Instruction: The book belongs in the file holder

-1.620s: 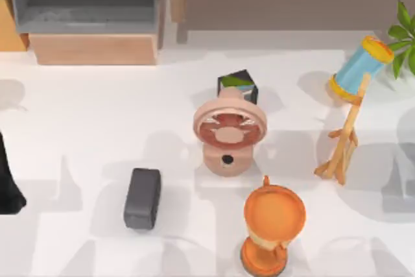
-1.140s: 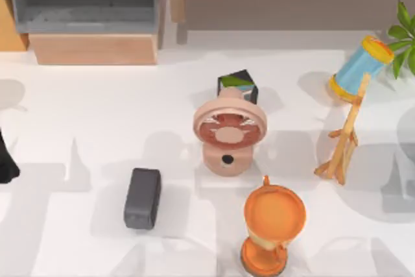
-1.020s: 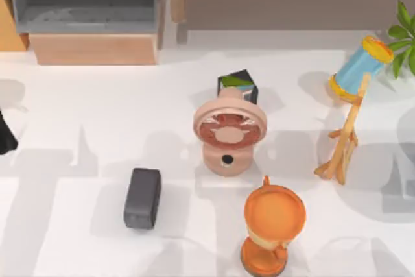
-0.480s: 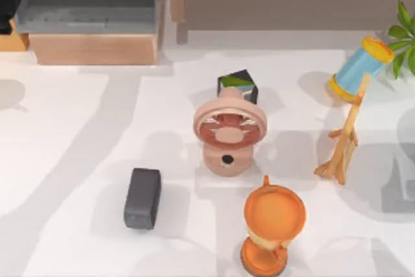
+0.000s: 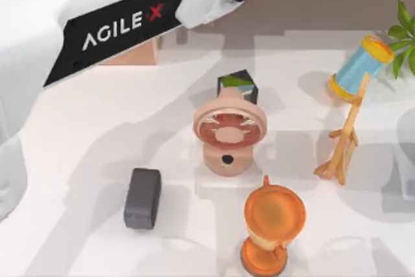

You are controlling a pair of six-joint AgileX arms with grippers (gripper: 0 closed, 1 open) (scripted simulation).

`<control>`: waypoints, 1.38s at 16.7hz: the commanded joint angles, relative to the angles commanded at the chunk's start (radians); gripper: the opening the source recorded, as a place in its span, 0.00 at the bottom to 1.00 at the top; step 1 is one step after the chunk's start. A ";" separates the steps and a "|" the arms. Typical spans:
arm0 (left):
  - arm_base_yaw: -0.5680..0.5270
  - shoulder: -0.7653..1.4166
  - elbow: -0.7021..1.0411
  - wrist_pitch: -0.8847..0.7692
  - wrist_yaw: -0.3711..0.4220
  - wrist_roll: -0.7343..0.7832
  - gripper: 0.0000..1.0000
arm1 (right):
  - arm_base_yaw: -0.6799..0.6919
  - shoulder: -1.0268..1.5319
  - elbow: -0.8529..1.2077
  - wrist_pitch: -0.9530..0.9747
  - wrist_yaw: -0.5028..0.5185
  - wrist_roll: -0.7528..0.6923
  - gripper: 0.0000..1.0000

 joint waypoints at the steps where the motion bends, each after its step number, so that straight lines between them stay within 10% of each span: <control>1: -0.024 0.095 0.089 0.007 -0.028 0.000 1.00 | 0.000 0.000 0.000 0.000 0.000 0.000 1.00; 9: -0.127 0.600 0.581 0.045 -0.174 0.000 1.00 | 0.000 0.000 0.000 0.000 0.000 0.000 1.00; 23: -0.121 0.729 0.796 -0.040 -0.173 -0.002 1.00 | 0.000 0.000 0.000 0.000 0.000 0.000 1.00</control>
